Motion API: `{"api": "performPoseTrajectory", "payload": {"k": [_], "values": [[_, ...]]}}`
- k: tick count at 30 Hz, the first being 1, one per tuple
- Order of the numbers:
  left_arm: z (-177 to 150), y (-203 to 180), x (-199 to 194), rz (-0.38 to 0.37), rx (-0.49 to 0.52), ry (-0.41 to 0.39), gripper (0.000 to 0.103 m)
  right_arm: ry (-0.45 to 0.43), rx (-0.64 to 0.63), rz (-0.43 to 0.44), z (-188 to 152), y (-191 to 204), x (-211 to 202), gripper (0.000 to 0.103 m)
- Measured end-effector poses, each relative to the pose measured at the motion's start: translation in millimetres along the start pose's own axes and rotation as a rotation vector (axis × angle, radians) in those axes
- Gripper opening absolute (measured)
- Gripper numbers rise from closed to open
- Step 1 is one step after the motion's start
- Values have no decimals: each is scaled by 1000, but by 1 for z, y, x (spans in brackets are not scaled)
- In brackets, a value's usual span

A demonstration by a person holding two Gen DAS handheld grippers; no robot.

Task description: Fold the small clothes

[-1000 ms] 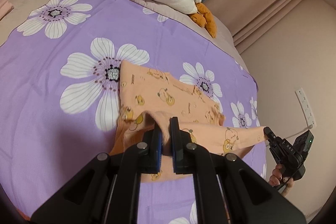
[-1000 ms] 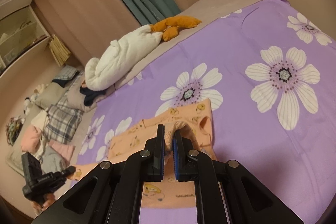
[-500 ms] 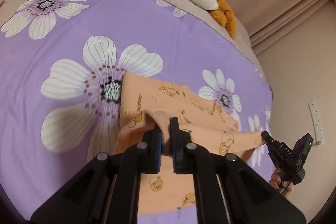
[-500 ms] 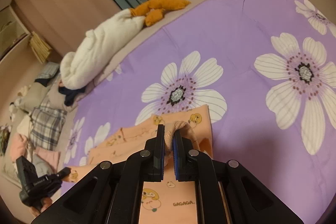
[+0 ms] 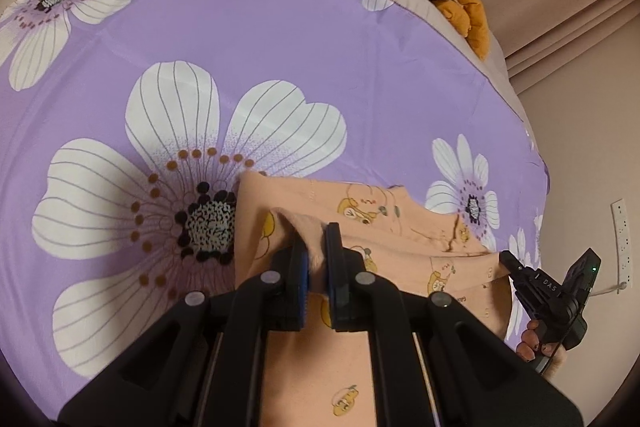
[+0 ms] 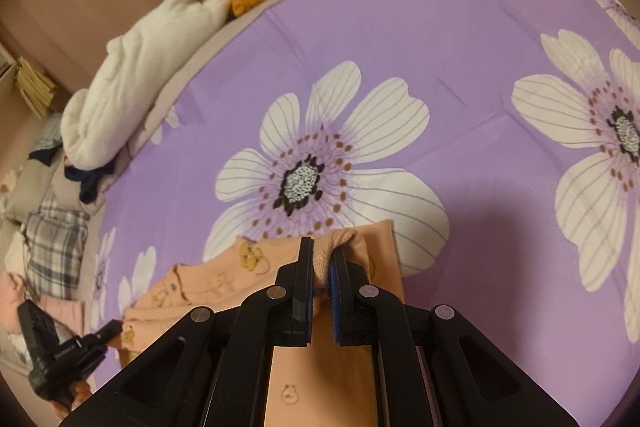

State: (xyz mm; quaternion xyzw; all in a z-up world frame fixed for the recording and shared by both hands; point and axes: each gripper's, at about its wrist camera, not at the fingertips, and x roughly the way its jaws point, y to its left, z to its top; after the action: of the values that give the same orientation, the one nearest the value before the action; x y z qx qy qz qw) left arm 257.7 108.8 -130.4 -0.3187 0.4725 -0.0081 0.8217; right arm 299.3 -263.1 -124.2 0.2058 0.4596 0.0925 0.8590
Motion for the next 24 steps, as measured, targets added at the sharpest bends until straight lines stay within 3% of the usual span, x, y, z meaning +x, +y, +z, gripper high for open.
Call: {"api": "performPoseTrajectory", "payload": {"k": [9,14,18,20,23,24], "values": [[11,6,9,-7,-4,-15,9,21,15,-14,4,-7,11,9],[19,4,9,34,29,-73,20,12,27,-11,12,-7,15,9],[24,11,15,40,11,-73,20,8,40,-23,14,-8,19,11],[26,15,19,36,-2,-63,20,8,39,-15,14,-8,20,15],[27,19,23,48,-8,-61,20,-17,49,-16,17,-8,18,32],[28,19,24,48,-10,-59,20,-32,51,-34,18,-8,17,42]]}}
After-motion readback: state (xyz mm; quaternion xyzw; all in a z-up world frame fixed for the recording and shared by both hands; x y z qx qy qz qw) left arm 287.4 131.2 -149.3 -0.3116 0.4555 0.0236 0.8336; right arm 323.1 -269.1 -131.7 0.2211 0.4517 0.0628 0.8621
